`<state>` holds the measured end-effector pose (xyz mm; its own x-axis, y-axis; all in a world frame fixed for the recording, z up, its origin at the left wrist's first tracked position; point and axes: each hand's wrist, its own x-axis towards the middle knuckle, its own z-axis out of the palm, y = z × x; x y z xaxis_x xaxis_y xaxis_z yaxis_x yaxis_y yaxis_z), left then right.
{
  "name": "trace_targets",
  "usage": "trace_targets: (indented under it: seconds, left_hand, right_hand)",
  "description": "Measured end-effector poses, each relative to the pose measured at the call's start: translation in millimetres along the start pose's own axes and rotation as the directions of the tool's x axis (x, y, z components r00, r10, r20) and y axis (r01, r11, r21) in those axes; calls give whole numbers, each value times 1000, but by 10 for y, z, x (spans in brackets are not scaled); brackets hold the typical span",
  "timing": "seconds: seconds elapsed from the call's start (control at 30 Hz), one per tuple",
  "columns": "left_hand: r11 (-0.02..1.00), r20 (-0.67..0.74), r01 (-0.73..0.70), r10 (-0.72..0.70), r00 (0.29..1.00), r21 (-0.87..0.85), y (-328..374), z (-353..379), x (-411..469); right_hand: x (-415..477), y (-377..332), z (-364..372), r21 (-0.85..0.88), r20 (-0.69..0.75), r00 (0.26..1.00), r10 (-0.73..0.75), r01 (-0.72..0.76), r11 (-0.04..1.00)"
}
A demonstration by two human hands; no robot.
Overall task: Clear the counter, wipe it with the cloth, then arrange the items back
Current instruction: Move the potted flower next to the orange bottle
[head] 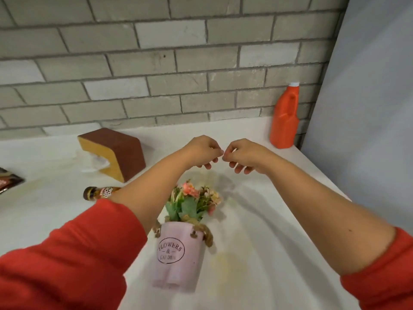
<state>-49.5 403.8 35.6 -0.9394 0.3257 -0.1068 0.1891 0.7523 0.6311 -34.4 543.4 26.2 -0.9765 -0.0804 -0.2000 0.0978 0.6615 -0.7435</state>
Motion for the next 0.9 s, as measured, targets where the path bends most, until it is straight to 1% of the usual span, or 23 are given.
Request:
trace_targets:
  seconds: [0.13,0.23,0.33,0.4,0.47,0.53,0.6,0.7,0.77,0.9]
  left_hand:
    - [999,-33,-31,32,999,37,-321,-134,-481]
    - [999,-34,-54,54,998,7,-524,-135,-798]
    - [998,-30,-64,64,997,1,-739,-88,-1056]
    - [998,-6,-66,66,998,-23,-875,-45,-1167]
    - [998,31,-58,59,998,-2,-982,-9,-1239]
    - [999,89,-30,27,996,31,-1055,34,-1302]
    - [1000,145,10,-14,989,26,-1112,85,-1348]
    - [996,204,81,-71,977,-41,-1149,160,-1392]
    - [992,191,104,-87,978,-78,-1155,181,-1393]
    - [989,183,108,-89,979,-98,-1131,185,-1402]
  right_hand:
    - [-367,-156,389,-48,26,1000,-10,11,999]
    - [-634,-198,640,-75,58,998,-19,23,997]
    - [-855,-196,857,-144,114,993,21,-4,990]
    - [-977,-189,973,-192,142,988,67,-39,981]
    - [-1084,-180,1063,-189,161,981,104,-73,979]
    - [-1158,-157,1140,-183,177,974,142,-109,977]
    - [-1192,-109,1212,-197,196,967,165,-126,972]
    - [-1183,-38,1275,-133,176,976,132,-109,985]
    - [-1183,-21,1293,-59,161,980,117,-109,992]
    - [-1195,5,1317,72,189,975,113,-129,989]
